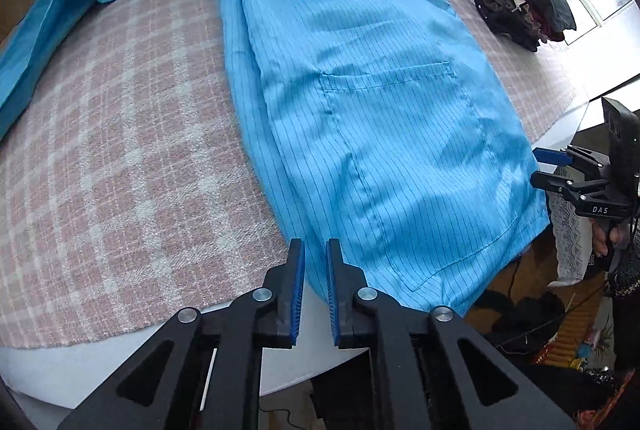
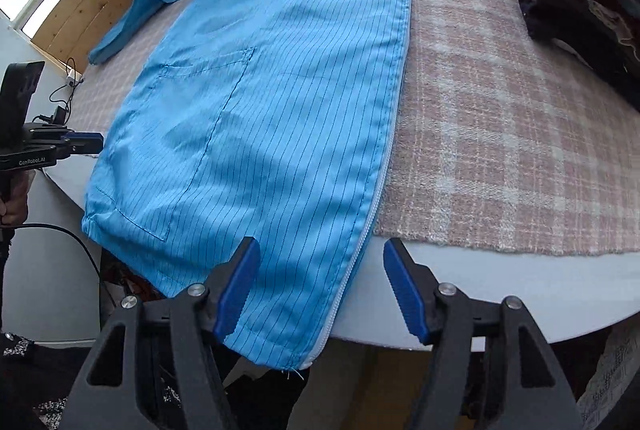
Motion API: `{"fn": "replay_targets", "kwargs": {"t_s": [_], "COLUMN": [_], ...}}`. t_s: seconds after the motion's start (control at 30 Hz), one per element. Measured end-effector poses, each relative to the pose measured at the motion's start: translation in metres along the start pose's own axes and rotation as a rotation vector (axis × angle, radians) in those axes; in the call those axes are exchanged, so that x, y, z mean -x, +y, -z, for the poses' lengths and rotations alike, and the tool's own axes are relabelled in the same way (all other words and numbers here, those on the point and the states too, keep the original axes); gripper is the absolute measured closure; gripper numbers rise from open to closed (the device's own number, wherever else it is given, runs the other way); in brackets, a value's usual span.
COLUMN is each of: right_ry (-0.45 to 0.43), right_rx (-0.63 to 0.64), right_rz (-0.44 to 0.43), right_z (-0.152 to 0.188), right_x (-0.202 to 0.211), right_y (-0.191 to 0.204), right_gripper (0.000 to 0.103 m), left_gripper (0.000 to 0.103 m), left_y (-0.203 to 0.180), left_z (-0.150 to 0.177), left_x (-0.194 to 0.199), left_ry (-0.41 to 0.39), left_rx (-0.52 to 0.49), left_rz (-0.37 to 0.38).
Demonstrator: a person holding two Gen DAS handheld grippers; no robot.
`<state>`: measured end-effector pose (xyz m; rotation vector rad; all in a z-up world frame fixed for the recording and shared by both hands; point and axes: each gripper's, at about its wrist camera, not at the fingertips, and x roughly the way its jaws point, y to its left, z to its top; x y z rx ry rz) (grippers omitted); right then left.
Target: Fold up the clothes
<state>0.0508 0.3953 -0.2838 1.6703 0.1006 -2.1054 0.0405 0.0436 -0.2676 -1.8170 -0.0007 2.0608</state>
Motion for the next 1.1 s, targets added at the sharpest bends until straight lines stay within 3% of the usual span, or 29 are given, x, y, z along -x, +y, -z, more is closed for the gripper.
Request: {"fn": "replay_targets", "kwargs": {"t_s": [0.1,0.13,0.2,0.27,0.33,0.4,0.43,0.57,0.67,0.8,0.83,0.97,1.03,1.1], "right_ry": [0.030,0.040,0.003,-0.004,0.008,0.023,0.033,0.045,0.043,-0.005,-0.008,-0.010,-0.004,0.014], "right_rx": [0.035,0.047,0.018,-0.009,0.002,0.029,0.050,0.130,0.123,0.144,0.147,0.121,0.122,0.138], "right_rz": [0.013,0.018,-0.021,-0.027,-0.014,0.002,0.012,0.095,0.107,0.058,0.054,0.039,0.033,0.032], "right_z": [0.005,0.007,0.009,0.007,0.003,-0.001,-0.003,-0.006,-0.005,0.007,0.013,0.036,0.048,0.054], "right_x": [-0.013,-0.018,-0.008,-0.007,-0.014,-0.021,-0.024,-0.026,-0.023,0.005,0.011,0.019,0.013,0.005], "right_y": [0.008,0.011,0.006,0.000,0.001,0.007,0.013,0.028,0.025,0.028,0.029,0.028,0.030,0.033], "right_gripper": [0.040,0.040,0.040,0.040,0.040,0.040,0.040,0.040,0.040,0.040,0.039,0.039,0.039,0.039], "left_gripper": [0.082,0.079,0.055,0.049,0.052,0.098,0.100,0.100,0.095,0.055,0.053,0.053,0.057,0.078], "left_y": [-0.001,-0.004,-0.013,-0.027,-0.038,-0.042,-0.044,-0.027,-0.024,-0.048,-0.054,-0.070,-0.067,-0.066], "left_z": [0.010,0.013,0.016,0.015,0.009,0.005,0.004,0.002,0.003,0.020,0.026,0.031,0.029,0.027], "left_x": [0.001,0.007,0.017,0.018,0.006,-0.009,-0.016,0.001,0.015,0.030,0.030,0.003,-0.008,-0.015], "left_ry": [0.037,0.025,-0.003,-0.012,0.008,0.040,0.058,0.011,-0.008,0.007,0.018,0.081,0.103,0.119], "left_rx": [-0.003,0.001,0.017,0.008,-0.018,-0.046,-0.061,-0.016,0.012,-0.042,-0.056,-0.090,-0.077,-0.076], "left_rz": [-0.010,0.028,0.091,0.135,0.137,0.085,0.049,0.000,0.035,0.085,0.097,0.013,0.021,0.040]}}
